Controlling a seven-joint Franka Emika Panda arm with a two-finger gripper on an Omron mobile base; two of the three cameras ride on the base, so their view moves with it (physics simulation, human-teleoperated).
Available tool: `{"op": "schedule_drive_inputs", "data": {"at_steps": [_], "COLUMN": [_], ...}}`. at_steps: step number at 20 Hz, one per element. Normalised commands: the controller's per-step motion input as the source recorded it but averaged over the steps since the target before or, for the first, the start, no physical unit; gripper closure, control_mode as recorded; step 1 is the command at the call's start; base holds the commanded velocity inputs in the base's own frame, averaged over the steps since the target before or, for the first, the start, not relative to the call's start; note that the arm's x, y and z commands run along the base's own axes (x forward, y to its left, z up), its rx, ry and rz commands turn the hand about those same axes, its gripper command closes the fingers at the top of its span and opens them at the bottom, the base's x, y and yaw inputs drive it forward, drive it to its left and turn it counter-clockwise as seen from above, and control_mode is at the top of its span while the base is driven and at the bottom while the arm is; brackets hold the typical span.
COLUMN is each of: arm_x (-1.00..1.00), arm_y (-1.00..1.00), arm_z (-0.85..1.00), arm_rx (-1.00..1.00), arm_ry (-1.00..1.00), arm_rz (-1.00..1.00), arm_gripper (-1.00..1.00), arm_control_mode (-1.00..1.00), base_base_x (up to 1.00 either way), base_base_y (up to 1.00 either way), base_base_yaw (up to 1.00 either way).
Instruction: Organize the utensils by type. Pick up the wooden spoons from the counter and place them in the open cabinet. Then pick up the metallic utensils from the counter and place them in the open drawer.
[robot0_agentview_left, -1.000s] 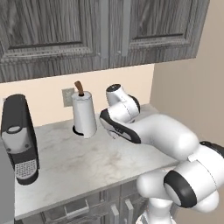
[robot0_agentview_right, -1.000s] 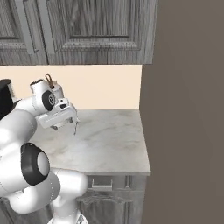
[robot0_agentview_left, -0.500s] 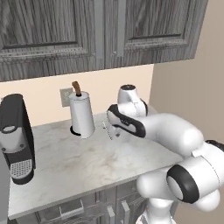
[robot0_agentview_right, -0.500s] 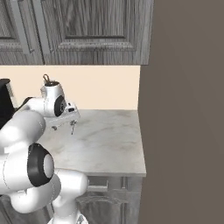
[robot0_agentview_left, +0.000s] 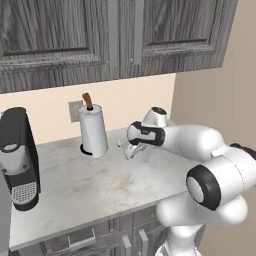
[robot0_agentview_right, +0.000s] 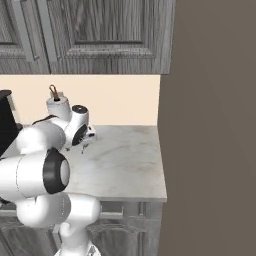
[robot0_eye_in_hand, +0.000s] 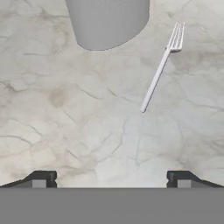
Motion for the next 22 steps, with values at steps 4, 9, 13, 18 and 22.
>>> {"op": "schedule_drive_inputs", "data": {"at_steps": [4,9,13,18,22], "arm_x": [0.55,0.43,0.26,0.28,0.35], "arm_y": [0.10,0.10,0.05,0.05,0.14], "arm_z": [-0.16,-0.05,-0.07,-0.14,-0.17], "arm_rx": [0.00,0.07,0.06,0.03,0.00], "arm_ry": [-0.12,-0.04,0.00,0.00,0.00], "arm_rz": [0.00,0.00,0.00,-0.01,-0.04], "arm_gripper": [-1.00,-1.00,-1.00,-1.00,-1.00], "arm_control_mode": [-1.00,-1.00,-1.00,-1.00,-1.00], "base_base_x": [0.00,0.00,0.00,0.00,0.00], "base_base_y": [0.00,0.00,0.00,0.00,0.00], "base_base_yaw": [0.00,0.00,0.00,0.00,0.00]}}
